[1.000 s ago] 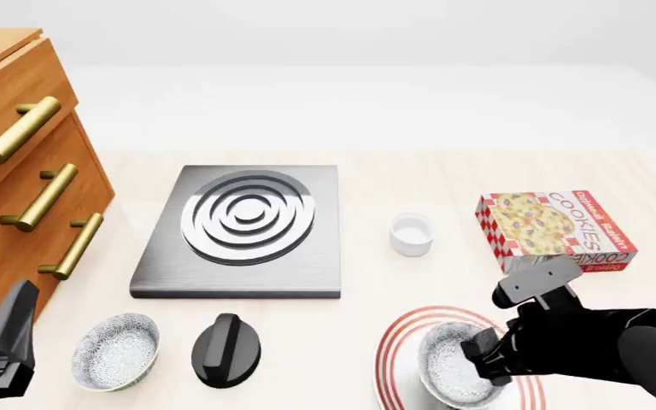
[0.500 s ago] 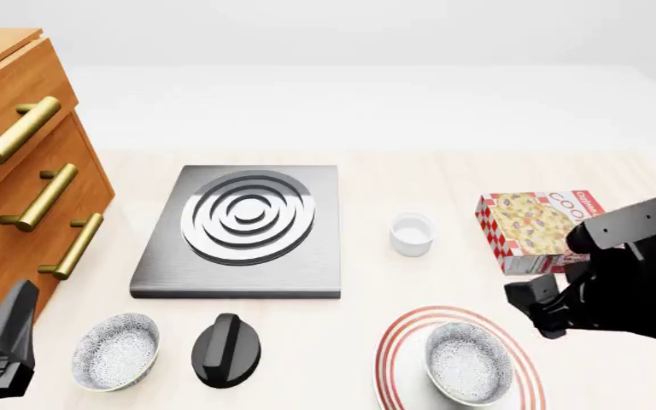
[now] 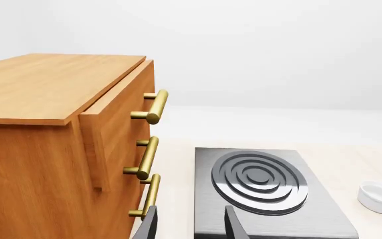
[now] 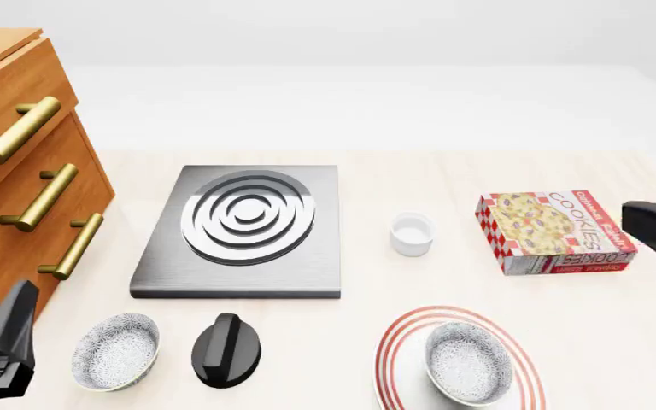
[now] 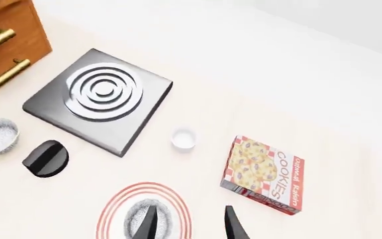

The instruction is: Pick the akita bowl between the plate and the ramekin and place it on the plate.

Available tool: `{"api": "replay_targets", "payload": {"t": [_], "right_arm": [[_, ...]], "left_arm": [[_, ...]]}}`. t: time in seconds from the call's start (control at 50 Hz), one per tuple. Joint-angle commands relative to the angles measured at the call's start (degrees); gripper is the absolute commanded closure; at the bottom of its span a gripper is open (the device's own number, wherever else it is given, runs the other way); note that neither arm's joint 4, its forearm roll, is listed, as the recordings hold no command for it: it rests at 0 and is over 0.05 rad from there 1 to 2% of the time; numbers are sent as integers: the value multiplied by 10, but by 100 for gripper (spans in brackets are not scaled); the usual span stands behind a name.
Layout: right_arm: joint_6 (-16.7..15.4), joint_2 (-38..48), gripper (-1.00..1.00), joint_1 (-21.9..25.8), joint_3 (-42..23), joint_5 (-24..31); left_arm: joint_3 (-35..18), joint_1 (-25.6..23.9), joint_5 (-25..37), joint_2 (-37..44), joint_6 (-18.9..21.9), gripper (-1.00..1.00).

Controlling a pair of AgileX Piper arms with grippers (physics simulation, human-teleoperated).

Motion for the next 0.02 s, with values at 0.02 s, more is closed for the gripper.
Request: {"api": "replay_targets", "payload": {"t": [0.02], "right_arm": [[-31, -48, -100, 19, -64, 48]], "left_arm": [[0, 0, 0, 0, 0, -100]]}}
